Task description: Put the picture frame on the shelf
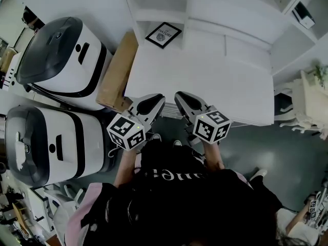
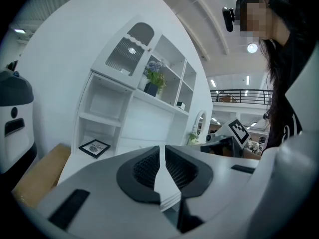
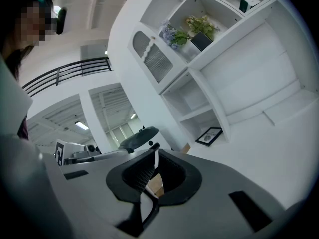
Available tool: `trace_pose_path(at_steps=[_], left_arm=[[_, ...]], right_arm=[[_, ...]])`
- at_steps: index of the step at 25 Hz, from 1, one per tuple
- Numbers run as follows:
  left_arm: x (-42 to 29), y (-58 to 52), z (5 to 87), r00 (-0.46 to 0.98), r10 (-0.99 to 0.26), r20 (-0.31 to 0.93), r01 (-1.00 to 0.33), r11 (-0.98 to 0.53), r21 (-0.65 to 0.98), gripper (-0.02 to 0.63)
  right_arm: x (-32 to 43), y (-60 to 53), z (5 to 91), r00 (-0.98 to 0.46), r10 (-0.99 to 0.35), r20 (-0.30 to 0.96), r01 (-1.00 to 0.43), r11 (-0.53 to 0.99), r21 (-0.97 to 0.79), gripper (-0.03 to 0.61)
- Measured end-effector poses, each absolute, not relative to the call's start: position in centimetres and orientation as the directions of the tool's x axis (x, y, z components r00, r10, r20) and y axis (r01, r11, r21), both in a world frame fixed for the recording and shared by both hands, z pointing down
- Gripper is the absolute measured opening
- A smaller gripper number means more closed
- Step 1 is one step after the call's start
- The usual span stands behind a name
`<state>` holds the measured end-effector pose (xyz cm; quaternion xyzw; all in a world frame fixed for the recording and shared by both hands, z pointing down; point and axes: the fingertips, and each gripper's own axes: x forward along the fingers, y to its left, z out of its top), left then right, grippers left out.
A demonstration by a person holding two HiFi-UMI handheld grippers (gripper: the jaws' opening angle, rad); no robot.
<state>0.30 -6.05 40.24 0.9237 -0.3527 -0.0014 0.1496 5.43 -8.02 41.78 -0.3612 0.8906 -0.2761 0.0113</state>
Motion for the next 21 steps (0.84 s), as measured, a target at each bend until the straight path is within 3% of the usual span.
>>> trace_pose_path(at_steps=[21], left_arm=[[-1.9,-7.1,40.0,0.762,-0.642,0.08,-0.635,-0.718,0.283,0.043]], right_arm=[[3.3,-9.0,41.7,-0.729,-0.658,0.188,-0.649,0.578,-0.495,0.058]])
